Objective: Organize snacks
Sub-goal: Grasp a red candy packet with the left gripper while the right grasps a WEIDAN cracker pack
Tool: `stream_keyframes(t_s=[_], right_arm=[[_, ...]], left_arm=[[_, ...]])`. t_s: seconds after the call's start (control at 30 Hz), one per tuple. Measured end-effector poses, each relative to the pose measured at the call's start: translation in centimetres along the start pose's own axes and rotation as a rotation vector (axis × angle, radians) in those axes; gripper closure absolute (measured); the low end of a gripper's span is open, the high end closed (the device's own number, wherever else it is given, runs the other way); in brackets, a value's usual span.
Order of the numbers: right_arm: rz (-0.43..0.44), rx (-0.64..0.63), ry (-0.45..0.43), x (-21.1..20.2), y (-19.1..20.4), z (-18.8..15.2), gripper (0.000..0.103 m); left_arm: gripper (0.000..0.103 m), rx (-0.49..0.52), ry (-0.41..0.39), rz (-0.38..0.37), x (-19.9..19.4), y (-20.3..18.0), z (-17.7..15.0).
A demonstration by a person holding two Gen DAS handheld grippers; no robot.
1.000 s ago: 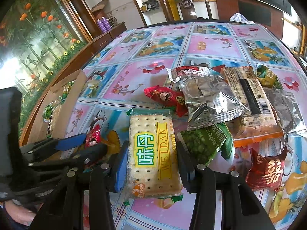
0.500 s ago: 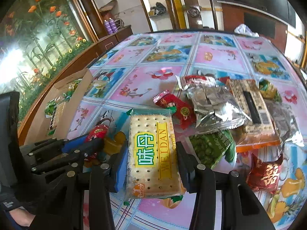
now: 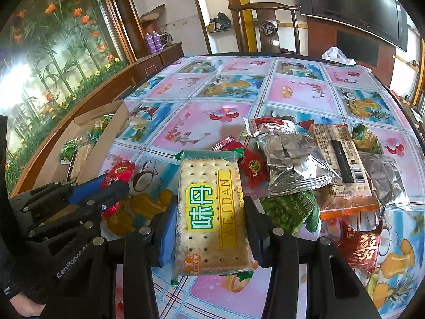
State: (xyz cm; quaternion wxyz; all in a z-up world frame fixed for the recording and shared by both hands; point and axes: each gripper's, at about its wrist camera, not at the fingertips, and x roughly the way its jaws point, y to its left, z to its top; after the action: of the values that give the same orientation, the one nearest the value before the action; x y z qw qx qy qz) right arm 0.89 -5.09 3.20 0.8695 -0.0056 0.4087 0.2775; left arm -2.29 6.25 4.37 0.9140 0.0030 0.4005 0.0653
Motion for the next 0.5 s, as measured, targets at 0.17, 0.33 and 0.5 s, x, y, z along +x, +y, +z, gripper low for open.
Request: stream_keyframes(t_s=[0.17, 0.33, 0.5], right_arm=[[0.005, 0.004, -0.003, -0.08, 0.10, -0.06, 0.053], [0.006, 0.004, -0.004, -0.13, 0.14, -0.09, 0.053], [0.007, 0.004, -0.005, -0.14, 0.28, -0.09, 0.053]], left_arm=[[0.086, 0.001, -0.010, -0.003, -0.43, 0.01, 0.07], [0.086, 0.003, -0.015, -0.002, -0.59, 0.04, 0.10], [0.086, 0.002, -0.017, -0.002, -0.76, 0.04, 0.12]])
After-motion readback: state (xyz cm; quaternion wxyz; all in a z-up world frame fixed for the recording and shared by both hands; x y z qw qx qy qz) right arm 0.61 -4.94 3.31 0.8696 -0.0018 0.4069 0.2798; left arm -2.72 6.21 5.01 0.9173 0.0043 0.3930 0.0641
